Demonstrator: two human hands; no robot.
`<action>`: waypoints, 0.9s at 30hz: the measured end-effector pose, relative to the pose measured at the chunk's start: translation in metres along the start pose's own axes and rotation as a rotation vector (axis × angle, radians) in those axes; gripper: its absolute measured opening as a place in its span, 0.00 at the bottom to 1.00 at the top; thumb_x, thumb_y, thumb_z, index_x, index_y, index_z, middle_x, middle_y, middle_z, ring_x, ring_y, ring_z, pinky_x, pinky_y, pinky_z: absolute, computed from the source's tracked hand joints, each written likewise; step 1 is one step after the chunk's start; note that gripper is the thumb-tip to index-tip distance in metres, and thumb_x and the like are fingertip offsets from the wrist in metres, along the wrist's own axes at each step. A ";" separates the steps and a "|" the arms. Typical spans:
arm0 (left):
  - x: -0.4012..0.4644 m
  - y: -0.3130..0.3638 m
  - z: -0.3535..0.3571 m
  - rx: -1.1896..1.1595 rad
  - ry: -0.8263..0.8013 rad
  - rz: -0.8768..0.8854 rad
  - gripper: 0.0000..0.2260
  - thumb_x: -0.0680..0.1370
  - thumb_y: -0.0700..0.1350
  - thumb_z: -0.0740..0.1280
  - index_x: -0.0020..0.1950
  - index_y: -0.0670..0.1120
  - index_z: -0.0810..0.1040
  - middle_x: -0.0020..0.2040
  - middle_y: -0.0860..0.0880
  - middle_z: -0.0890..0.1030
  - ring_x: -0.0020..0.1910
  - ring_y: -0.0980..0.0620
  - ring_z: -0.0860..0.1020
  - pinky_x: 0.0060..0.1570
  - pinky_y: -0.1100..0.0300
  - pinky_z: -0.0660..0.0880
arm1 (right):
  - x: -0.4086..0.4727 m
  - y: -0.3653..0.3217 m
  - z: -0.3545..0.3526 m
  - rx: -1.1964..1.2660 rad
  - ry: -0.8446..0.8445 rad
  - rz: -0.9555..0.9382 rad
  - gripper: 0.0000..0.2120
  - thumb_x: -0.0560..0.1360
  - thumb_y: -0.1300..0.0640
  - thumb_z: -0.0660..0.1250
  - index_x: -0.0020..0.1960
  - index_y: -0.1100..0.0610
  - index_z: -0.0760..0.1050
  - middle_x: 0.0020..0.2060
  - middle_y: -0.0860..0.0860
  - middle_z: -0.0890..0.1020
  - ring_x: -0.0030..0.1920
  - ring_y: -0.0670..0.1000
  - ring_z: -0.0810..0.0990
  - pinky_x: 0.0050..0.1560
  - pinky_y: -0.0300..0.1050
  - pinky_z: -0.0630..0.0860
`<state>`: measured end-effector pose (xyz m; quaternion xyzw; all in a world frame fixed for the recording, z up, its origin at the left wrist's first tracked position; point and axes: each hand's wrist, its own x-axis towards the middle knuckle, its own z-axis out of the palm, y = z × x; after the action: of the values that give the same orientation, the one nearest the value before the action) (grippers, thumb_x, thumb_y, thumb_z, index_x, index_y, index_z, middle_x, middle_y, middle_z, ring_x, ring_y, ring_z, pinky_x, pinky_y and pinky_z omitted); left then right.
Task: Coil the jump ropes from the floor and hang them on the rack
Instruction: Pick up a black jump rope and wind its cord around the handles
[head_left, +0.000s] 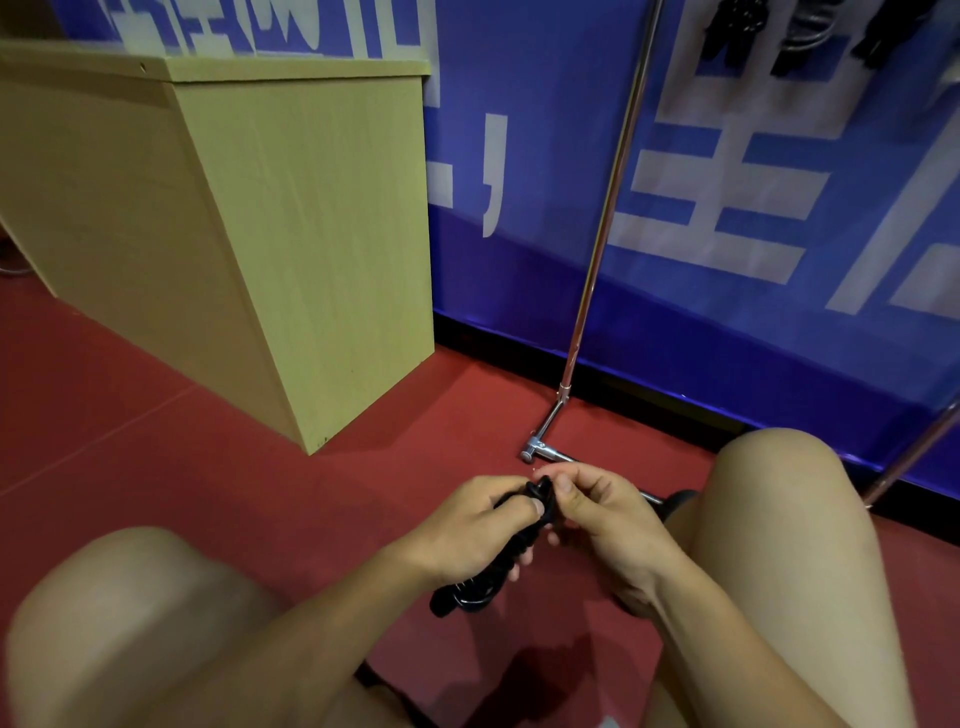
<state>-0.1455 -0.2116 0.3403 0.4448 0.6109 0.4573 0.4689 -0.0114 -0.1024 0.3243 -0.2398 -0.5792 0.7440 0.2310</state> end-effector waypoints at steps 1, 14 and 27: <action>0.000 0.000 0.000 0.000 -0.006 -0.001 0.09 0.76 0.50 0.61 0.41 0.49 0.78 0.34 0.44 0.80 0.31 0.45 0.78 0.36 0.53 0.75 | 0.000 0.000 -0.001 0.000 -0.014 0.000 0.14 0.73 0.54 0.67 0.50 0.65 0.78 0.37 0.58 0.80 0.34 0.49 0.77 0.36 0.41 0.75; 0.010 -0.015 -0.001 0.360 0.162 0.021 0.13 0.72 0.61 0.64 0.46 0.53 0.77 0.39 0.49 0.84 0.38 0.51 0.84 0.47 0.46 0.80 | 0.010 0.019 -0.008 -0.618 0.346 -0.204 0.10 0.76 0.49 0.71 0.38 0.52 0.78 0.34 0.45 0.83 0.37 0.44 0.80 0.44 0.48 0.76; 0.015 -0.021 -0.006 0.780 0.334 0.226 0.18 0.72 0.69 0.61 0.36 0.55 0.67 0.27 0.54 0.73 0.28 0.55 0.72 0.30 0.58 0.66 | 0.005 0.008 0.000 -0.066 0.124 0.146 0.16 0.75 0.44 0.69 0.44 0.58 0.81 0.34 0.56 0.76 0.31 0.48 0.72 0.32 0.41 0.68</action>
<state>-0.1561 -0.2022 0.3182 0.5724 0.7528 0.3066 0.1074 -0.0158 -0.1011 0.3164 -0.3344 -0.5692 0.7230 0.2035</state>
